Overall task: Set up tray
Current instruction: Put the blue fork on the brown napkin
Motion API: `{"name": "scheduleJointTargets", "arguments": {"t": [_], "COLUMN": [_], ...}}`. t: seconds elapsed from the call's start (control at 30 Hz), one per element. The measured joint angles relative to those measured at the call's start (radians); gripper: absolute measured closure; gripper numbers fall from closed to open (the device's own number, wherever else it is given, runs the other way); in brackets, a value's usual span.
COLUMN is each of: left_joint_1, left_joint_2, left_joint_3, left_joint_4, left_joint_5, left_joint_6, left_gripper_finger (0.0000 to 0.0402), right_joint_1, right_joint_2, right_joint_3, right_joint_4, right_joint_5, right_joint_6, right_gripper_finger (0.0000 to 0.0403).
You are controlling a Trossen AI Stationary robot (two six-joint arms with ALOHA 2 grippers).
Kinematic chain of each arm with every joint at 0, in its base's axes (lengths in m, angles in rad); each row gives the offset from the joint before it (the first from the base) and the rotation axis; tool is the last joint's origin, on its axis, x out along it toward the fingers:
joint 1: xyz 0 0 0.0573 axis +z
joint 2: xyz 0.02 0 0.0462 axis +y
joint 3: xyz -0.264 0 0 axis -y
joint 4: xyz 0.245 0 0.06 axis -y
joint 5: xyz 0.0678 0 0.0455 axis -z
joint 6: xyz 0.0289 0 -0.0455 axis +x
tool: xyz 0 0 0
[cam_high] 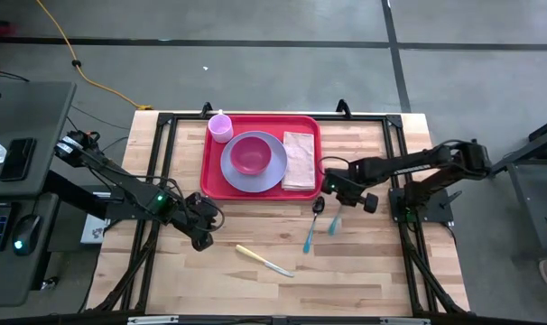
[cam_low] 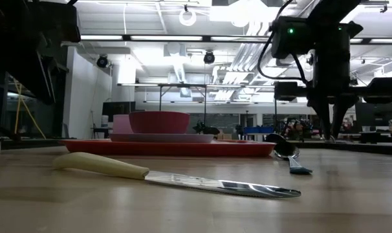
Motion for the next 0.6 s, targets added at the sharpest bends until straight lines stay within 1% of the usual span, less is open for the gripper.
{"name": "scheduleJointTargets", "arguments": {"t": [0.07,0.23,0.6], "left_joint_1": [0.000,0.000,0.000], "left_joint_2": [0.000,0.000,0.000], "left_joint_3": [0.000,0.000,0.001], "left_joint_4": [0.001,0.013,0.024], "left_joint_5": [-0.001,-0.003,-0.007], "left_joint_6": [-0.011,-0.022,-0.075], "left_gripper_finger": [0.0263,0.0263,0.0263], "right_joint_1": [0.000,-0.024,-0.144], "right_joint_2": [-0.009,-0.012,-0.012], "right_joint_3": [0.012,0.074,0.255], "right_joint_4": [-0.006,-0.013,-0.074], "right_joint_5": [0.011,0.056,0.120], "right_joint_6": [-0.005,-0.077,-0.309], "right_gripper_finger": [0.0398,0.0401,0.0400]}}
